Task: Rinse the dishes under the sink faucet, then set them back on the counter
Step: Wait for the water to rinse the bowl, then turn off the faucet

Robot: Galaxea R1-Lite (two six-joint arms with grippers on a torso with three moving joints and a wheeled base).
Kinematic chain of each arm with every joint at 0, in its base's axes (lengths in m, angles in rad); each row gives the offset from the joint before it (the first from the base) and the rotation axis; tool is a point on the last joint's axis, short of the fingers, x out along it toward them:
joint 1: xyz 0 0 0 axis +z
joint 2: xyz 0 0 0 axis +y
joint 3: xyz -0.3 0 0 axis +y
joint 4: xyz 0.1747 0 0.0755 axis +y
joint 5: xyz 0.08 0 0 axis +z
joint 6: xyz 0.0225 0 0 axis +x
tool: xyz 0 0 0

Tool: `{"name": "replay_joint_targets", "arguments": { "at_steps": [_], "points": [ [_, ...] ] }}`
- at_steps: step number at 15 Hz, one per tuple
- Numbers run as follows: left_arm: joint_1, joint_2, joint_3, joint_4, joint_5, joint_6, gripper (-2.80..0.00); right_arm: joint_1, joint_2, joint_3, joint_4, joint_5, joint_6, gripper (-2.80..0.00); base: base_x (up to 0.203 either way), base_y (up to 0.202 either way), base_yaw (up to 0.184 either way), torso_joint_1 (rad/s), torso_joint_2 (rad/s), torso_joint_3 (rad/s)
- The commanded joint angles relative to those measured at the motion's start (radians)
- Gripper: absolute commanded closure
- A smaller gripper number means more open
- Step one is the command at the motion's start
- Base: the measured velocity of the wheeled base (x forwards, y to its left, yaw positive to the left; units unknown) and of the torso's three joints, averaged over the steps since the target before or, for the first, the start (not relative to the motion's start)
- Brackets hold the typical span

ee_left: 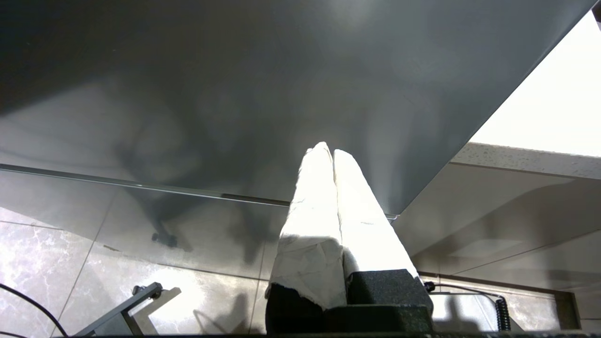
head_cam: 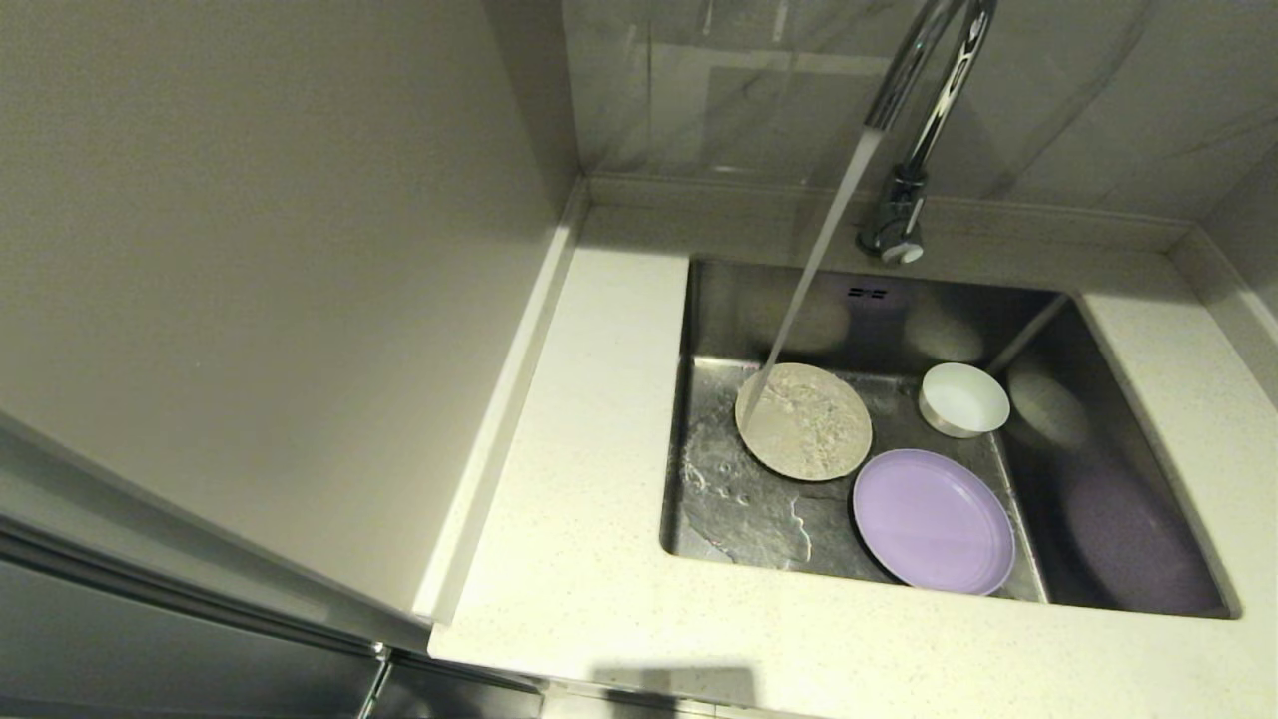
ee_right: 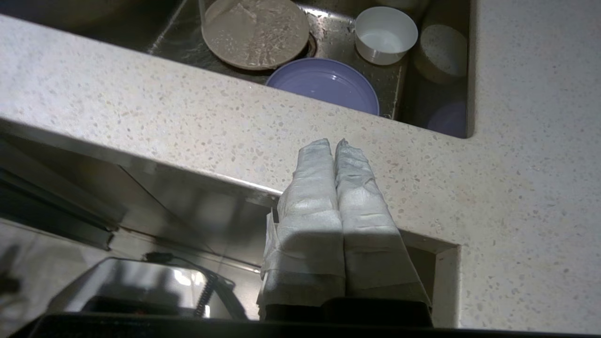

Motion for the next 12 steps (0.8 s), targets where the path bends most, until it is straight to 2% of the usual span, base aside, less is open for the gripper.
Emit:
{"name": "replay_joint_targets", "arguments": {
  "at_steps": [1, 3, 6, 8, 12],
  "points": [
    [0.000, -0.003, 0.000, -0.001, 0.000, -0.001, 0.00, 0.000, 0.039, -0.003, 0.000, 0.000, -0.014, 0.00, 0.000, 0.000, 0.000, 0.000, 0.00, 0.000],
    [0.000, -0.003, 0.000, -0.001, 0.000, 0.000, 0.00, 0.000, 0.064, -0.059, 0.005, 0.013, -0.017, 0.00, 0.000, 0.000, 0.000, 0.000, 0.00, 0.000],
    [0.000, -0.004, 0.000, -0.001, 0.000, -0.001, 0.00, 0.001, 0.207, -0.266, 0.043, 0.125, -0.016, 0.00, 0.000, 0.000, 0.000, 0.000, 0.00, 0.000],
    [0.000, -0.003, 0.000, -0.001, 0.000, -0.001, 0.00, 0.001, 0.369, -0.446, 0.117, 0.150, -0.012, 0.00, 0.000, 0.000, 0.000, 0.000, 0.00, 0.000],
    [0.000, -0.003, 0.000, -0.001, 0.000, 0.000, 0.00, 0.001, 0.732, -0.948, 0.523, 0.161, -0.015, 0.00, 0.000, 0.000, 0.000, 0.000, 0.00, 0.000]
  ]
}}
